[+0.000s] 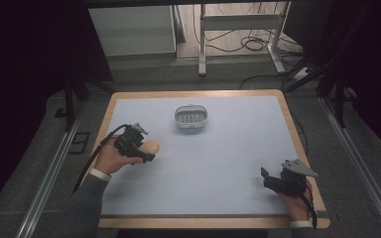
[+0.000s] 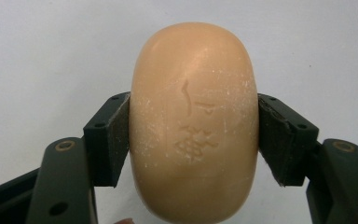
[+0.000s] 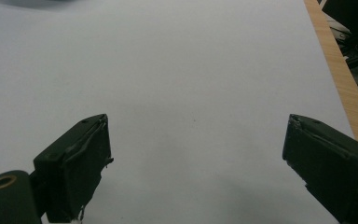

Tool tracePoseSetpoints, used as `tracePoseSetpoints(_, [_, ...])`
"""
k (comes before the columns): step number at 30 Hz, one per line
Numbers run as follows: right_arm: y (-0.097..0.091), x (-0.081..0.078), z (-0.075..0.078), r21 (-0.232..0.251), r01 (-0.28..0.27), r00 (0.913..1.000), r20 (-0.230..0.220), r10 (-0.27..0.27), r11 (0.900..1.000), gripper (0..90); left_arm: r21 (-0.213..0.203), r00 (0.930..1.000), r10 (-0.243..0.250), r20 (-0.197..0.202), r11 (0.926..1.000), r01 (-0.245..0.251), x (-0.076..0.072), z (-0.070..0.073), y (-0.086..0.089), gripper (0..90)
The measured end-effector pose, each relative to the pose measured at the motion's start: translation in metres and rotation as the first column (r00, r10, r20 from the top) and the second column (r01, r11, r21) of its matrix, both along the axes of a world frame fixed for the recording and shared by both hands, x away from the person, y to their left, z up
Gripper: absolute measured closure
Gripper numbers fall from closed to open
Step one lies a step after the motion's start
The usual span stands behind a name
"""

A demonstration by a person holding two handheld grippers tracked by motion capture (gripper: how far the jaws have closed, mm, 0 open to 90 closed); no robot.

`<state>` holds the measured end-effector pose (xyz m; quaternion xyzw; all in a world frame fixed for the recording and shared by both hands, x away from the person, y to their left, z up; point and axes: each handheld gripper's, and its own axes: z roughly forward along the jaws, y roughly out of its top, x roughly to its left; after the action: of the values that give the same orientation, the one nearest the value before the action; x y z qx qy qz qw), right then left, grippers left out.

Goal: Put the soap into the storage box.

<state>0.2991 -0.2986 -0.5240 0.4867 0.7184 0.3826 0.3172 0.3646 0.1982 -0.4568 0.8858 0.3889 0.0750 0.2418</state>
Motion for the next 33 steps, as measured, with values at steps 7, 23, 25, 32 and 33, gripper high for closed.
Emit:
tracePoseSetpoints(7, [0.0, 0.0, 0.0, 0.004, 0.003, 1.0, -0.002, -0.003, 1.0, 7.6, -0.001, 1.0, 0.001, 0.009, 1.0, -0.001, 0.004, 0.003, -0.002, 32.7])
tracePoseSetpoints(23, [-0.001, 0.001, 0.0, 0.009, 0.013, 0.9999, -0.007, -0.013, 0.9999, 7.6, -0.019, 0.9999, 0.01, 0.002, 0.9998, -0.01, 0.017, 0.003, -0.005, 32.7])
tracePoseSetpoints(25, [-0.001, 0.001, 0.0, 0.008, 0.013, 0.9999, -0.007, -0.013, 0.9999, 7.6, -0.015, 1.0, 0.008, 0.003, 0.9999, -0.008, 0.018, 0.004, -0.006, 32.7])
tracePoseSetpoints(32, [-0.001, 0.001, 0.0, 0.008, 0.023, 0.9997, -0.01, -0.023, 0.9997, 7.6, -0.026, 0.9999, 0.003, 0.012, 0.9997, -0.002, 0.022, 0.009, -0.009, 32.7])
tracePoseSetpoints(33, [-0.001, 0.001, 0.0, 0.007, 0.023, 0.9997, -0.01, -0.023, 0.9997, 7.6, -0.023, 0.9999, 0.003, 0.012, 0.9997, -0.003, 0.023, 0.01, -0.01, 32.7])
